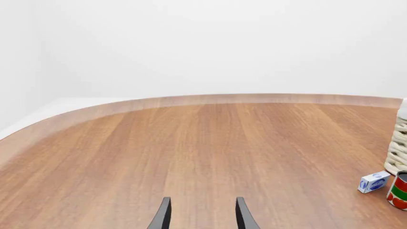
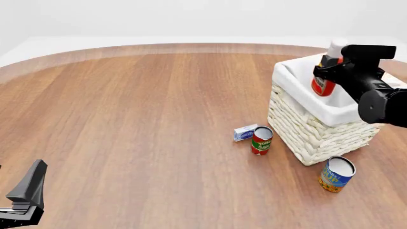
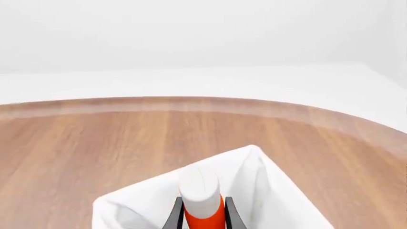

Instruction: Pick up the ketchup, and put it in the basket.

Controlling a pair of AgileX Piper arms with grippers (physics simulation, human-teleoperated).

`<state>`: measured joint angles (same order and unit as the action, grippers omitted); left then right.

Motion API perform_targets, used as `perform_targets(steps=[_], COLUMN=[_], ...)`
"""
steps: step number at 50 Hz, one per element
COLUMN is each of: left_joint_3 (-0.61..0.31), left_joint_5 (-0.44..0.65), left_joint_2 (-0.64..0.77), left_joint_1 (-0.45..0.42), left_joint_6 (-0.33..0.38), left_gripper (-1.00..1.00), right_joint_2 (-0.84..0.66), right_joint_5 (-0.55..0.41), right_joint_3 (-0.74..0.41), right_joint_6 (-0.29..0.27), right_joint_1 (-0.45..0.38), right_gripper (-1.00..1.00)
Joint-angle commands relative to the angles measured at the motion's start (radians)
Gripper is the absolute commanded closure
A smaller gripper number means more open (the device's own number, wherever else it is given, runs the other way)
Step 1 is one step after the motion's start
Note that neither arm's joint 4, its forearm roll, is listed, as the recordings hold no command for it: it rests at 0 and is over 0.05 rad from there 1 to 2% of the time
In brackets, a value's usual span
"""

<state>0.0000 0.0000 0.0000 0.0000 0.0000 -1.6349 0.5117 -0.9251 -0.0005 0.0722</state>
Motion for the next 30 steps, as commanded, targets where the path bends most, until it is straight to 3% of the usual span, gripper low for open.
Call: perform_targets(steps=[1, 20, 21, 30], left_joint_3=[0.000, 0.000, 0.000, 0.000], left_joint_5=[0.000, 0.000, 0.000, 0.000], left_joint_2=[0.000, 0.000, 0.000, 0.000], left_joint_1=[0.000, 0.000, 0.000, 0.000], left_joint_6=[0.000, 0.000, 0.000, 0.000], left_gripper=[-1.00, -1.00, -1.00, -1.00], right_joint_2=[-0.035, -0.063, -0.064, -0.080], right_joint_5=[-0.014, -0.025, -0.026, -0.030], right_joint_3=[-0.021, -0.030, -0.030, -0.042], right_joint_6=[0.017, 0.025, 0.025, 0.027], right_joint_1=[0.020, 0.027, 0.026, 0.004], right_gripper=[1.00, 1.00, -1.00, -1.00])
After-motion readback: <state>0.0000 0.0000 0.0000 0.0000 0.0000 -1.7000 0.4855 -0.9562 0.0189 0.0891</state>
